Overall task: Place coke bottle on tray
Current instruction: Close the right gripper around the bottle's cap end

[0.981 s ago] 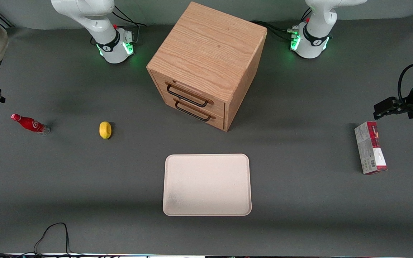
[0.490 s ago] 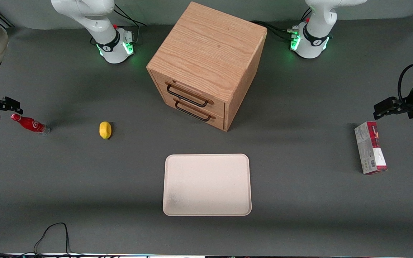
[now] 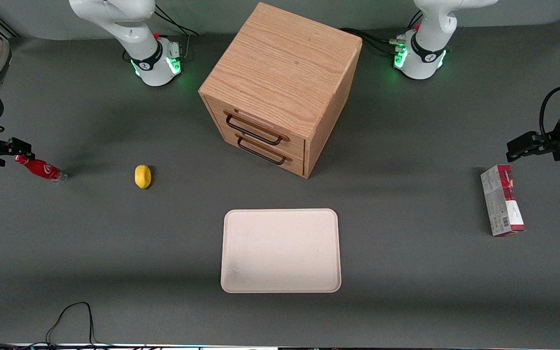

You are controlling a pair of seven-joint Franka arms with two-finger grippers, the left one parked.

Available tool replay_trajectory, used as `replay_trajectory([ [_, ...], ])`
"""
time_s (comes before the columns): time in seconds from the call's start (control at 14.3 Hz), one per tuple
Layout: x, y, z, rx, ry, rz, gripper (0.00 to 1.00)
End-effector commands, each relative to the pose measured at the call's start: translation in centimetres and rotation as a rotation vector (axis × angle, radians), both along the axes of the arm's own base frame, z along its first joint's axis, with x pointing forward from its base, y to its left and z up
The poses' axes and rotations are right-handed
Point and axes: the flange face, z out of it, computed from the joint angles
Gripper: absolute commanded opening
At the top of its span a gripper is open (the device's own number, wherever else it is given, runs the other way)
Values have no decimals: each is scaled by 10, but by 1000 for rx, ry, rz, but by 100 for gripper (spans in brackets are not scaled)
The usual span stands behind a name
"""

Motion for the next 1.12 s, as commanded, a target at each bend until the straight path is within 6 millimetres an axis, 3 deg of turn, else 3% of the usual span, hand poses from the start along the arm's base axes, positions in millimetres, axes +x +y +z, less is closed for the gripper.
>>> replay_trajectory([
  [0.0, -2, -8, -7, 3, -4, -16, 100],
  [0.28, -6, -7, -9, 14, 5, -36, 99],
  [0.35, -7, -7, -9, 15, 5, -36, 93],
  [0.7, -4, 1, -11, 27, 19, -24, 55],
  [0.84, -3, 2, -10, 28, 19, -19, 30],
  [1.05, -3, 2, -9, 29, 17, -17, 0],
])
